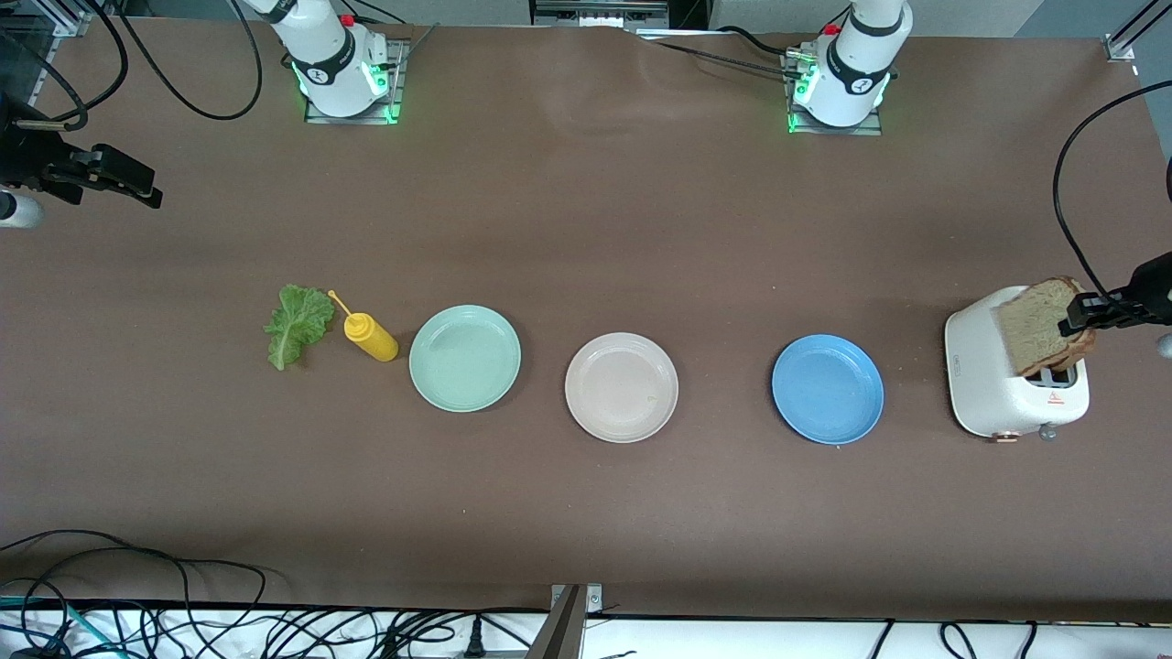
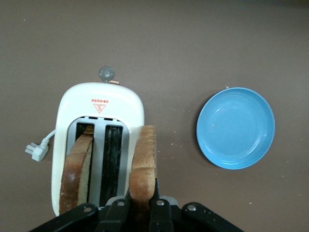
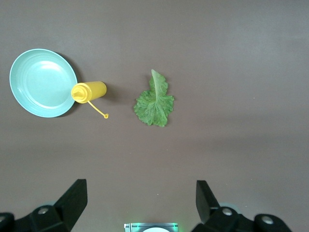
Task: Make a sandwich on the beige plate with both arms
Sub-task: 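Grasp the bread slice with the left gripper and lift it out, then carry the bread slice with the left gripper over the beige plate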
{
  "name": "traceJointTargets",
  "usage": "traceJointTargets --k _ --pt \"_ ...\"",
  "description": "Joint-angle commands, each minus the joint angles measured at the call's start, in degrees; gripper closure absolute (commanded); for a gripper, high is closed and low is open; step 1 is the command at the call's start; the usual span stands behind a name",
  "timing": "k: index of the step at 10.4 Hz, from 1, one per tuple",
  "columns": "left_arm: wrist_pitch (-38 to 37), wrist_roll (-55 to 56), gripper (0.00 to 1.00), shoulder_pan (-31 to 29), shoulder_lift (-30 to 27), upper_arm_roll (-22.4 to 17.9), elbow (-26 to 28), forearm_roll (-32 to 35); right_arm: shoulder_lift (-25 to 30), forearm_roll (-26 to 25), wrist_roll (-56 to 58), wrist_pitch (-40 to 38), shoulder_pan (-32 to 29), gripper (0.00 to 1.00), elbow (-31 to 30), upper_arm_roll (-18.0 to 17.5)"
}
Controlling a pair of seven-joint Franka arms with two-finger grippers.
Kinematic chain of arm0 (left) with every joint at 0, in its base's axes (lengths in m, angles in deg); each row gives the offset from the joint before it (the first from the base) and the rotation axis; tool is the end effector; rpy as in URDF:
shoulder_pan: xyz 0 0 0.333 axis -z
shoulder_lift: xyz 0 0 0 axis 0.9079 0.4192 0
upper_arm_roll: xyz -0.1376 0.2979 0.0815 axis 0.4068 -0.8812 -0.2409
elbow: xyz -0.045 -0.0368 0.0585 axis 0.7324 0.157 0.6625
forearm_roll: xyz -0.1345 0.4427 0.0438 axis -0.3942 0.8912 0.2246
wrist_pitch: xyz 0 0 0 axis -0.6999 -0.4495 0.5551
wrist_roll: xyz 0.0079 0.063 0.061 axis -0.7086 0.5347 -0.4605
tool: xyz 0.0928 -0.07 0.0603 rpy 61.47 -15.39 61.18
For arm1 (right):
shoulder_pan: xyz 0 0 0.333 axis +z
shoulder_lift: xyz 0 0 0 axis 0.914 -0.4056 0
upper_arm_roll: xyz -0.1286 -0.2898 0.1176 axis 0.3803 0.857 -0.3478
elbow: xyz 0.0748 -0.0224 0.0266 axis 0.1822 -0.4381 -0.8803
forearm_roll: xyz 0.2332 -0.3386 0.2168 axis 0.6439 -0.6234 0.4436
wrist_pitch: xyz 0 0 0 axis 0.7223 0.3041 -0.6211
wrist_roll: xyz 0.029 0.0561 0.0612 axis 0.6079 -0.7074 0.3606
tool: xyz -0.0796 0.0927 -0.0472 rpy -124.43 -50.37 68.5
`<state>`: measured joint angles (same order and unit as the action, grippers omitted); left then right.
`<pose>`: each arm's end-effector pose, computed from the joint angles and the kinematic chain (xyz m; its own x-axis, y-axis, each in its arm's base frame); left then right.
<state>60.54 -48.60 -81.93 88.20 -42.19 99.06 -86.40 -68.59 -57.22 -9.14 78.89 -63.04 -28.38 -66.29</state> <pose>0.6754 0.1775 0.4382 0.9966 0.0752 0.0327 0.0697 -0.9871 0.1442 0.6112 -0.0068 0.6091 0.9954 -0.0397 -0.0873 -0.0393 -0.9992 0.0060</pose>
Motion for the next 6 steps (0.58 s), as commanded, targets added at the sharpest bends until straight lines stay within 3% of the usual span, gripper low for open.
traceJointTargets --k 1,6 --pt "-2.9 4.9 1.0 1.5 -0.7 -0.1 -2.8 -5.5 0.3 -0.2 -0.6 -1.2 0.0 0.0 0.7 -0.1" --pt "-2.6 17.4 1.0 7.9 -0.5 -0.1 -2.0 -25.6 0.3 -0.2 -0.6 -1.2 0.0 0.0 0.7 0.1"
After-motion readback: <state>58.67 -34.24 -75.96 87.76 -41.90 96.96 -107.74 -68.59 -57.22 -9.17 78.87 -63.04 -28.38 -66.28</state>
